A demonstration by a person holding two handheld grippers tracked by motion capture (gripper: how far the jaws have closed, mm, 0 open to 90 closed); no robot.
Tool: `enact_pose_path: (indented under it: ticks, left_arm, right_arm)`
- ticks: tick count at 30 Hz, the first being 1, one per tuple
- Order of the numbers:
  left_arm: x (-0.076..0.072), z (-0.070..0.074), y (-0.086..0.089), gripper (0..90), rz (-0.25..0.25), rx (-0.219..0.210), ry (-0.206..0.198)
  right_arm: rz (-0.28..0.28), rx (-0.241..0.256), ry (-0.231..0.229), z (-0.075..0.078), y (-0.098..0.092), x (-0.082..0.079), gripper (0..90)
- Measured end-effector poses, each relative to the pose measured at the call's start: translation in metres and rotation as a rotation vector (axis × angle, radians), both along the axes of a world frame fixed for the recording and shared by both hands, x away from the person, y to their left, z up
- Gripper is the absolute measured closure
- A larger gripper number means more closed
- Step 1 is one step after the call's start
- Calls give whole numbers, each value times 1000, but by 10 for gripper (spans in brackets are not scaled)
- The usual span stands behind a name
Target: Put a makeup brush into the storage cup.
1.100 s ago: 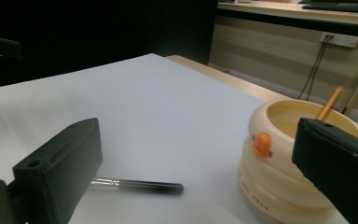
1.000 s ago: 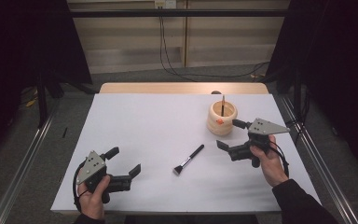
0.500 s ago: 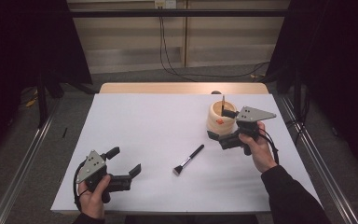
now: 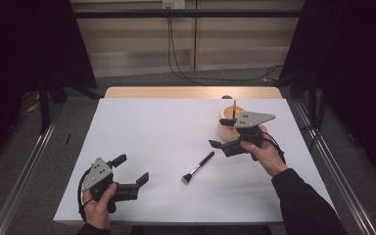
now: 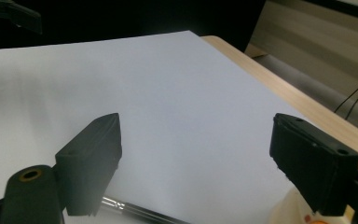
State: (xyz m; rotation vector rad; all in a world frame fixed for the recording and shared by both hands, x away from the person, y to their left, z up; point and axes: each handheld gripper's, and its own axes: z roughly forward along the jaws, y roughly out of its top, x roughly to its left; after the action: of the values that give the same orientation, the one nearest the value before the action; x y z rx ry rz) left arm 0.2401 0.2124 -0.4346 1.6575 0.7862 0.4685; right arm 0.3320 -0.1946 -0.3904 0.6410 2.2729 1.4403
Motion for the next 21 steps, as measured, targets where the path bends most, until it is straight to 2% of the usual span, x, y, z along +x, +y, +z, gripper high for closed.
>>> enact_pose_path:
  ticks: [4, 8, 10, 12, 15, 19, 21]
  left_arm:
    - [0, 0, 0, 12, -2, -1, 3]
    - [1, 0, 0, 12, -5, 2, 1]
    - [1, 0, 0, 12, -6, 2, 0]
    - [1, 0, 0, 12, -9, 3, 0]
    - [1, 0, 0, 11, -1, -4, 2]
    - [1, -1, 1, 11, 1, -3, 2]
    - [1, -1, 1, 12, 3, -2, 4]
  right_arm:
    - [52, -19, 58, -2, 5, 6, 183]
    - [73, -40, 65, -3, 9, 10, 160]
    - [75, -84, 85, -3, 12, 14, 88]
    - [81, -126, 97, -2, 15, 17, 106]
    - [112, -181, 122, 0, 21, 23, 84]
    - [156, -239, 182, -1, 27, 31, 82]
    - [178, -251, 207, -1, 30, 34, 81]
